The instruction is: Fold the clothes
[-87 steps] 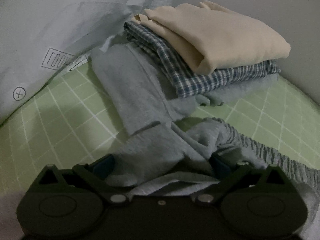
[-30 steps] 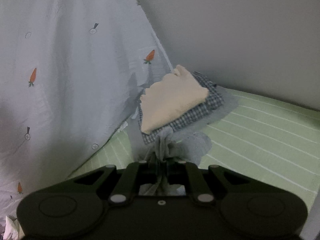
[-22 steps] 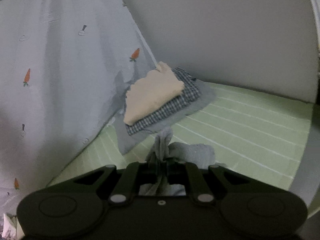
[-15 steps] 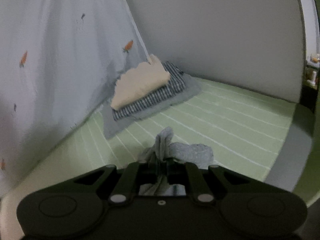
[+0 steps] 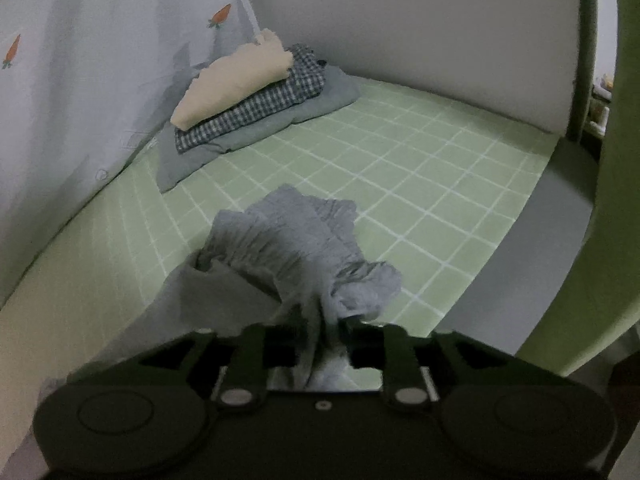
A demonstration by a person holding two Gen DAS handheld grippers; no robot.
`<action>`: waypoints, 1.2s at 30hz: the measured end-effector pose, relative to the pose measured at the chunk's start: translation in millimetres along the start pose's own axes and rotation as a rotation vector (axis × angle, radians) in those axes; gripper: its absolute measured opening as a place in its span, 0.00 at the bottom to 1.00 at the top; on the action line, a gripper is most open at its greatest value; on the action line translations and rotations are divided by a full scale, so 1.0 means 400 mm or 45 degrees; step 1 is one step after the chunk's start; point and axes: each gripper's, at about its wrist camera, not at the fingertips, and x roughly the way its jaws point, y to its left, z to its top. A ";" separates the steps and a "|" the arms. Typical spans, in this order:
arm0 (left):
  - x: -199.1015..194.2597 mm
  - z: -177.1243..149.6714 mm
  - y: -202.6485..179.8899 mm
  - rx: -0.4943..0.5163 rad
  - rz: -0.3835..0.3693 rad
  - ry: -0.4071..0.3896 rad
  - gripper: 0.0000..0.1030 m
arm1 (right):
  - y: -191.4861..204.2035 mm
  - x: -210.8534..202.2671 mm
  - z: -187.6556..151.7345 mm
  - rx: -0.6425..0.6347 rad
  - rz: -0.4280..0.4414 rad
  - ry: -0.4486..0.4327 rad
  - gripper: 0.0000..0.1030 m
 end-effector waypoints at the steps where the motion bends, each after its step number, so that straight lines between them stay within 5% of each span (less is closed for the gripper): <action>1: -0.004 0.003 -0.010 0.008 -0.002 -0.013 0.45 | -0.004 -0.003 0.004 0.003 0.003 -0.008 0.28; 7: -0.016 -0.002 -0.088 0.113 -0.068 -0.045 0.54 | -0.028 0.003 0.040 0.077 0.037 -0.060 0.39; 17: 0.033 -0.096 -0.283 0.373 -0.226 0.095 0.58 | -0.020 0.028 0.095 0.034 -0.011 -0.113 0.42; 22: 0.060 -0.140 -0.335 0.467 -0.230 0.146 0.61 | 0.010 0.031 0.112 -0.075 -0.058 -0.138 0.43; 36: 0.103 -0.148 -0.355 0.472 -0.207 0.188 0.83 | 0.101 0.028 0.151 -0.280 -0.159 -0.191 0.59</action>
